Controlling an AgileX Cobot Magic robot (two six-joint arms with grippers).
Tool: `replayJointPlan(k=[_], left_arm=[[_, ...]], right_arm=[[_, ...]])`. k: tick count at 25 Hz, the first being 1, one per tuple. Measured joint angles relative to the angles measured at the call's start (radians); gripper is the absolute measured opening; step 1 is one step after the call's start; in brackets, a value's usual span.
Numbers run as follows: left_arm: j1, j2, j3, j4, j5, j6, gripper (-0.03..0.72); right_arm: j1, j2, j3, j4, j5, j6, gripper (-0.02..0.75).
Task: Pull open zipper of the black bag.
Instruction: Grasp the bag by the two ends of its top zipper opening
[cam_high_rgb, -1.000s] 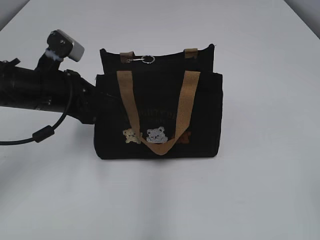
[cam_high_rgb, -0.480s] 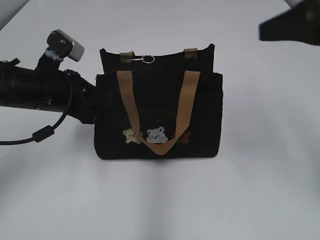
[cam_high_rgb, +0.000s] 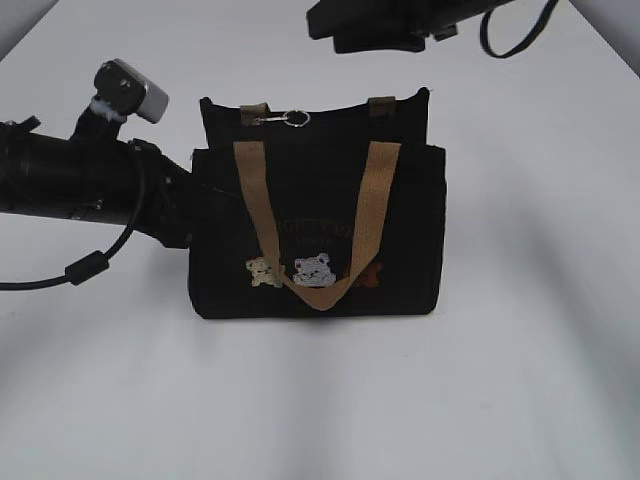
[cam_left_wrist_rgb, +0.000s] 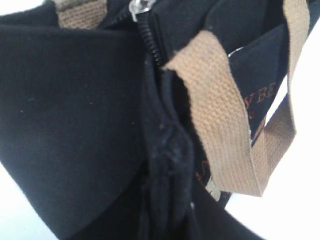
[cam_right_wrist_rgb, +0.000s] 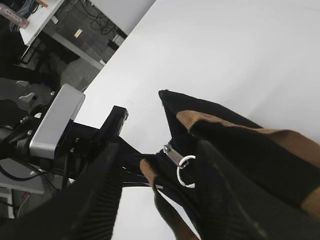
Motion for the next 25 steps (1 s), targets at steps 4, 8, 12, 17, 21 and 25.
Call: replayJointPlan(k=[4,8,12,17,21,25], left_arm=[[0.0,0.0,0.0,0.0,0.0,0.0,0.068],[0.0,0.0,0.0,0.0,0.0,0.0,0.068],[0.0,0.0,0.0,0.0,0.0,0.0,0.068],[0.0,0.0,0.0,-0.002,0.0,0.0,0.068],[0.0,0.0,0.0,-0.002,0.0,0.0,0.068],[0.0,0.0,0.0,-0.002,0.0,0.0,0.068]], right_arm=[[0.053,0.097,-0.074,-0.029,0.016,0.084,0.372],[0.07,0.146,-0.076,-0.043,0.017,0.101,0.372],[0.074,0.172,-0.078,-0.048,0.016,0.104,0.372],[0.076,0.192,-0.08,-0.055,-0.003,0.104,0.372],[0.076,0.192,-0.08,-0.056,-0.002,0.104,0.364],[0.076,0.192,-0.08,-0.058,0.008,0.102,0.28]])
